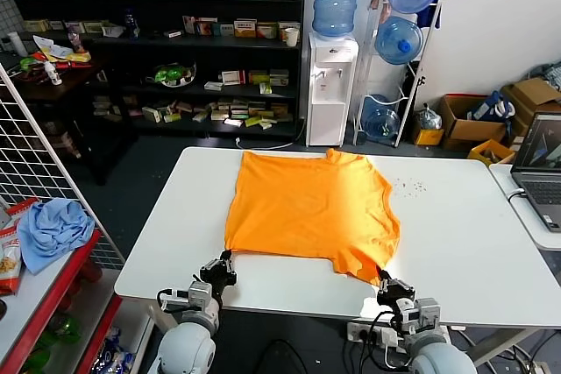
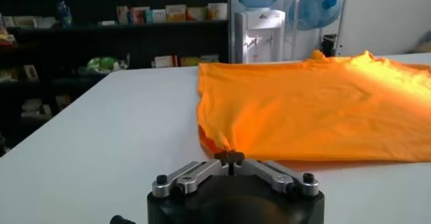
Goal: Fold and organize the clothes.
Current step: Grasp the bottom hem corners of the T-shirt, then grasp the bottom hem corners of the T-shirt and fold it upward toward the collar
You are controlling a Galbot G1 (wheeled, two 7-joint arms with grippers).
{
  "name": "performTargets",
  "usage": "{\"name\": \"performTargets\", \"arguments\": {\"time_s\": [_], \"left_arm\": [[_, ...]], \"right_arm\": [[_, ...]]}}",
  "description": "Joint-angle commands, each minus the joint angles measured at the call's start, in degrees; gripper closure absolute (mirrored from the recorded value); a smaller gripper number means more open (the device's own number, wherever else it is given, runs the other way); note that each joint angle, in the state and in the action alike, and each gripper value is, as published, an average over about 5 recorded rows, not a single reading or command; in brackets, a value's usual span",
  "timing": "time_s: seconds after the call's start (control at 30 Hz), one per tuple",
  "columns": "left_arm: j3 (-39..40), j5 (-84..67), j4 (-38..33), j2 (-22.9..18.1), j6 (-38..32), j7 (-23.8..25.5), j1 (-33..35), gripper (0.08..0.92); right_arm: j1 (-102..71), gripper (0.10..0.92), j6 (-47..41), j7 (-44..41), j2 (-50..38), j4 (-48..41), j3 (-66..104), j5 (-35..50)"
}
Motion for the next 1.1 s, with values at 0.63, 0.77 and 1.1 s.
{"name": "performTargets", "arguments": {"time_s": [0.63,0.77,1.1], "left_arm": [[-0.1,2.5,-12.4,4.4,-2.4,-1.7,11.7,0.91],[0.6,3.0,-9.7,4.7,-2.7,-1.6,7.0,0.91],[3.0,2.5,-0.3,5.2,-2.6,-2.0,-3.4,0.91]], "right_arm": [[-14.3,0.901,1.7,1.4,-5.2,13.3,6.0,-5.9],[-8.1,0.901,4.9,0.8,-7.1,8.5,5.3,-5.5],[8.2,0.901,12.5,-1.2,-11.9,-6.0,0.4,-4.8]]}}
